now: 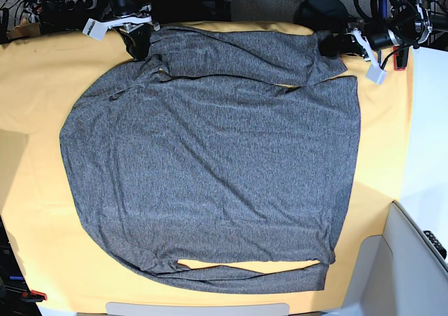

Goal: Fold the T-shirt properly
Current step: 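Close the right gripper on the shoulder corner nearest it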

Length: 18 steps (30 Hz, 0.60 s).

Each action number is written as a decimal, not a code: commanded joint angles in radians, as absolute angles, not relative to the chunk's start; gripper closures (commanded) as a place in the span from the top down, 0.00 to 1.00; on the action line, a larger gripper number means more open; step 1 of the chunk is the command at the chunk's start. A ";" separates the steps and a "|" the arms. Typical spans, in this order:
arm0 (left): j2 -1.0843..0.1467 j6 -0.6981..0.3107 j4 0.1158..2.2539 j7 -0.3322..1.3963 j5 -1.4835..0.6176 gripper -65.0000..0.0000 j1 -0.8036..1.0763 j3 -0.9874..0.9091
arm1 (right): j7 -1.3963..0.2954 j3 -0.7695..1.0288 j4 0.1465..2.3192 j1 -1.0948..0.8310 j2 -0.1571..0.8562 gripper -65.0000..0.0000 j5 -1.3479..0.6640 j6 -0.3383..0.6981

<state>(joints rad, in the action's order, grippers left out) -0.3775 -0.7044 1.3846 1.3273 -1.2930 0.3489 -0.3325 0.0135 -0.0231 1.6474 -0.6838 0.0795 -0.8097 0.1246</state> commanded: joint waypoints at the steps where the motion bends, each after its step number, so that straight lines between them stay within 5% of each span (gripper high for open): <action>1: -0.378 -0.698 1.386 1.379 -1.239 0.01 0.360 -0.318 | -0.156 -0.035 1.603 -0.708 0.076 0.06 -0.785 0.013; 18: -0.384 -0.698 1.365 1.328 -1.244 0.01 0.400 -0.329 | -0.156 -0.036 1.613 -0.728 0.084 0.00 -0.785 0.013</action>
<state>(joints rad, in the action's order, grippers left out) -0.3809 -0.7261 1.3708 1.2770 -1.2938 0.3798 -0.3340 0.0139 -0.0242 1.6474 -0.6872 0.0830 -0.8101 0.1246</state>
